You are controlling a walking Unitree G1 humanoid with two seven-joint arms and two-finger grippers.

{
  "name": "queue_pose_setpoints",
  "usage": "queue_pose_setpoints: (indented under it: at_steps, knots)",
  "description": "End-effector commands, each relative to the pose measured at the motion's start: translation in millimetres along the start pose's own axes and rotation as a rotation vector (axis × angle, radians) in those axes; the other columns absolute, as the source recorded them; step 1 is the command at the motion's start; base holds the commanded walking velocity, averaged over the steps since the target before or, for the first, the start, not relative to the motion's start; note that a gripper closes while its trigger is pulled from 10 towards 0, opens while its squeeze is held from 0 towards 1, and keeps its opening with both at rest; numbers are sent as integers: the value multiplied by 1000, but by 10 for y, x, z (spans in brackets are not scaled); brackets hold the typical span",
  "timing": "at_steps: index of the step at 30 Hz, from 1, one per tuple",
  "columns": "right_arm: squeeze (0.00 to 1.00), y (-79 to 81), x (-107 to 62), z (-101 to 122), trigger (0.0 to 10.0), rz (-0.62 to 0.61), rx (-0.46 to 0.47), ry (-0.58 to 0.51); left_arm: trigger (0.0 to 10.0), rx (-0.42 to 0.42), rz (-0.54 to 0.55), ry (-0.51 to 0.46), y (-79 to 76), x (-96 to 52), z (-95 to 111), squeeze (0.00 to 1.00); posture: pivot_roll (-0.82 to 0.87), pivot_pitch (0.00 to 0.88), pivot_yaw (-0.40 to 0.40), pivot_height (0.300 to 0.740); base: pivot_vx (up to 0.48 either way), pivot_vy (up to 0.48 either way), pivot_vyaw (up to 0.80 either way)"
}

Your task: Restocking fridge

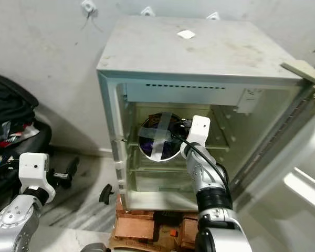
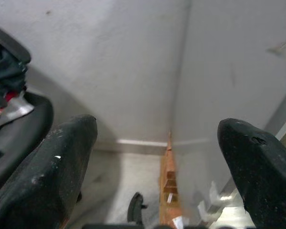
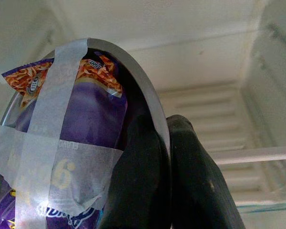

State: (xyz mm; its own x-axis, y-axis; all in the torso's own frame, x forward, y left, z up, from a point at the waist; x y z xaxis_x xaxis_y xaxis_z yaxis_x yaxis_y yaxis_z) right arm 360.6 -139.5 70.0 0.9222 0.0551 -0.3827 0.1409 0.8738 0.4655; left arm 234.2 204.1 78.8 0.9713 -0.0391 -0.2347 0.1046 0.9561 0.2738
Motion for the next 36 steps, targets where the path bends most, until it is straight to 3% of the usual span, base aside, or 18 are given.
queue_pose_setpoints:
  at_steps: [1, 8, 13, 16, 27, 32, 36]
  knots:
    - [0, 23, 42, 63, 10000, -21, 45, -29, 10000, 18, 9, -7, 35, -34, 50, 0, 224, 70, -69, 740, 0, 0, 0]
    - [0, 145, 151, 3, 10000, -63, 162, -12, 10000, 18, 32, 8, 40, -217, 75, 0, 272, 125, -97, 740, 0, 0, 0]
    - [0, 298, 225, 98, 10000, -81, 256, -40, 10000, -5, 46, 30, -5, -375, 97, 0, 303, 171, -125, 740, 0, 0, 0]
    - [0, 330, 234, 105, 10000, -94, 276, -46, 10000, -9, 57, 37, -17, -425, 93, 0, 312, 183, -135, 740, 0, 0, 0]
    - [0, 533, 241, -1, 10000, -172, 483, -48, 10000, -36, 102, 96, -64, -707, 90, 0, 368, 244, -181, 740, 0, 0, 0]
    - [0, 736, 227, -94, 10000, -189, 695, 2, 10000, -53, 115, 113, -108, -766, 90, 0, 372, 257, -197, 740, 0, 0, 0]
    - [0, 949, 218, -72, 10000, -143, 812, 18, 10000, -64, 117, 120, -146, -762, 96, 0, 372, 258, -207, 740, 0, 0, 0]
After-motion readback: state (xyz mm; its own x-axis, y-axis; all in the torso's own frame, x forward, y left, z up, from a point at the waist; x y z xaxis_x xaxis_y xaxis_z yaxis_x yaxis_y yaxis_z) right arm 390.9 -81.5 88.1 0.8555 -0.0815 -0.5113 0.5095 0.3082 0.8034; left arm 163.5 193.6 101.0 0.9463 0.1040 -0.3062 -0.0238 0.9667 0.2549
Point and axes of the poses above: a point about 5 cm out from each wrist's last joint towards the gripper, its own x axis pointing out of the wrist towards the gripper, its own z axis along the axis of the wrist's last joint, y = z × x, the point moved 2 cm from there along x, pointing out of the wrist towards the gripper, and after that the axes turned 14 degrees about x, right-handed, at the moved point
